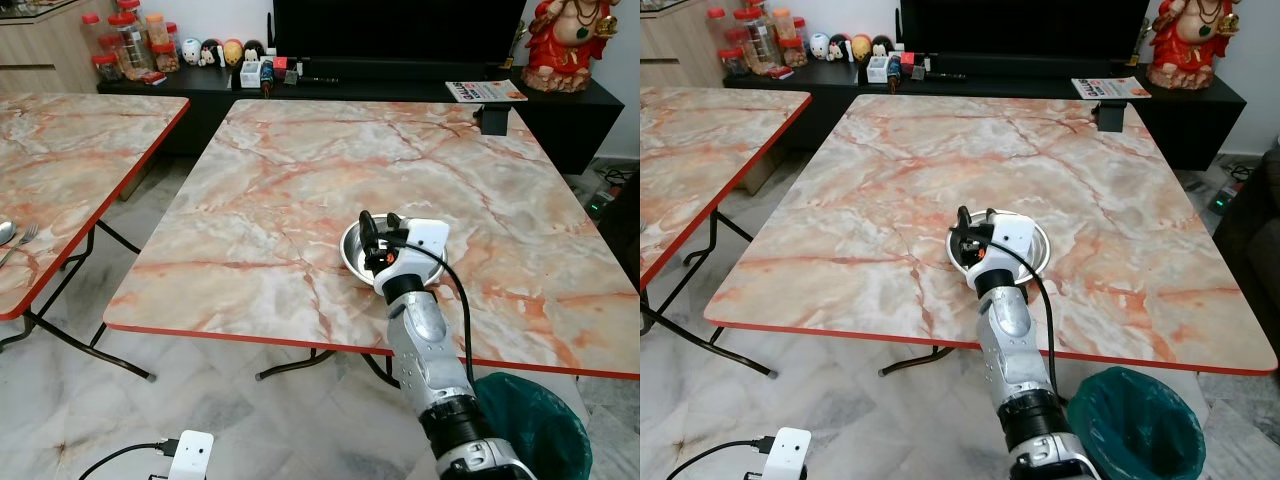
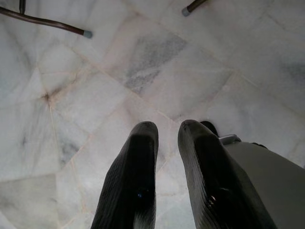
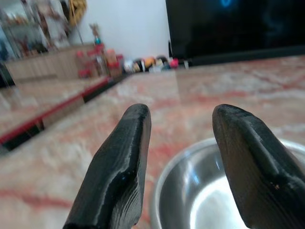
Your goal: Setting the table
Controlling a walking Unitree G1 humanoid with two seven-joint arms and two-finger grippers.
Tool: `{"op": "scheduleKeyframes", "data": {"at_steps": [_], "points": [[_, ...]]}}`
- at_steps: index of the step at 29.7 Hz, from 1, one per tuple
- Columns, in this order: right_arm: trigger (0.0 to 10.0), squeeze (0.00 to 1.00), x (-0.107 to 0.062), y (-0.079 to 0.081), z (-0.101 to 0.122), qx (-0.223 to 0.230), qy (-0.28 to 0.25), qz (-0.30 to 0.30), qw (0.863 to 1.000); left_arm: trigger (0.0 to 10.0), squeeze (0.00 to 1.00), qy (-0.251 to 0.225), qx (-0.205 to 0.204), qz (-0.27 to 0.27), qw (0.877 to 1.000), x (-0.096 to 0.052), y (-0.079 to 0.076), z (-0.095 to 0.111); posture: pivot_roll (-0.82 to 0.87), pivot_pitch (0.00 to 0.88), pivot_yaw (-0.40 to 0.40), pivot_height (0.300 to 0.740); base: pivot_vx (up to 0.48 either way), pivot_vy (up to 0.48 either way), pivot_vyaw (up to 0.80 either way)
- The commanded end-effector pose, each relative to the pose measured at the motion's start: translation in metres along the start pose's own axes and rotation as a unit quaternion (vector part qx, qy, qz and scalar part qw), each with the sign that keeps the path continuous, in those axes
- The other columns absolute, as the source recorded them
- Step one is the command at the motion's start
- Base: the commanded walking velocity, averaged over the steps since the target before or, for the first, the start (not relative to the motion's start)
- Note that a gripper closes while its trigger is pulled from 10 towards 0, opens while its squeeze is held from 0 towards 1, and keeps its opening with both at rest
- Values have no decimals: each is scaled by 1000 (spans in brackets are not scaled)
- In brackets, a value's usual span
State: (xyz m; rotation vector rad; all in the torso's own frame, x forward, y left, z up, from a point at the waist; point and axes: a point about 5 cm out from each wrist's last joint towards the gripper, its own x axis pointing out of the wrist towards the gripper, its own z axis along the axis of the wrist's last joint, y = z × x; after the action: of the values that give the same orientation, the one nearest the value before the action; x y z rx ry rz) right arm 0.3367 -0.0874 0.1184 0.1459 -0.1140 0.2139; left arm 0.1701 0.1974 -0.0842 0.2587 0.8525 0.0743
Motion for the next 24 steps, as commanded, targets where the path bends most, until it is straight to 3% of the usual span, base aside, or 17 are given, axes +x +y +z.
{"op": "scheduleKeyframes", "data": {"at_steps": [1, 3, 5, 12, 24], "points": [[10000, 0, -4, 0, -11, -10, 18, 6, 1000, 10000, 0, 1, -7, 3, 1000, -1, 1, -2, 45, 20, 4, 740, 0, 0, 0], [10000, 0, -5, 0, -11, -11, 17, 7, 1000, 10000, 0, 1, -7, 3, 1000, -1, 1, -2, 45, 20, 4, 740, 0, 0, 0], [10000, 0, -12, -4, -27, -49, 48, 8, 998, 10000, 0, 1, -14, 10, 1000, 0, 2, -1, 51, 20, 1, 740, 0, 0, 0], [10000, 0, -3, 0, -11, -46, 7, 15, 999, 10000, 0, -4, -22, 15, 1000, 1, 6, 3, 46, 18, 7, 740, 0, 0, 0], [10000, 0, -1, 13, -7, -56, -14, 40, 998, 10000, 0, -5, -23, 9, 1000, 1, 4, 3, 48, 18, 7, 740, 0, 351, 0]]}}
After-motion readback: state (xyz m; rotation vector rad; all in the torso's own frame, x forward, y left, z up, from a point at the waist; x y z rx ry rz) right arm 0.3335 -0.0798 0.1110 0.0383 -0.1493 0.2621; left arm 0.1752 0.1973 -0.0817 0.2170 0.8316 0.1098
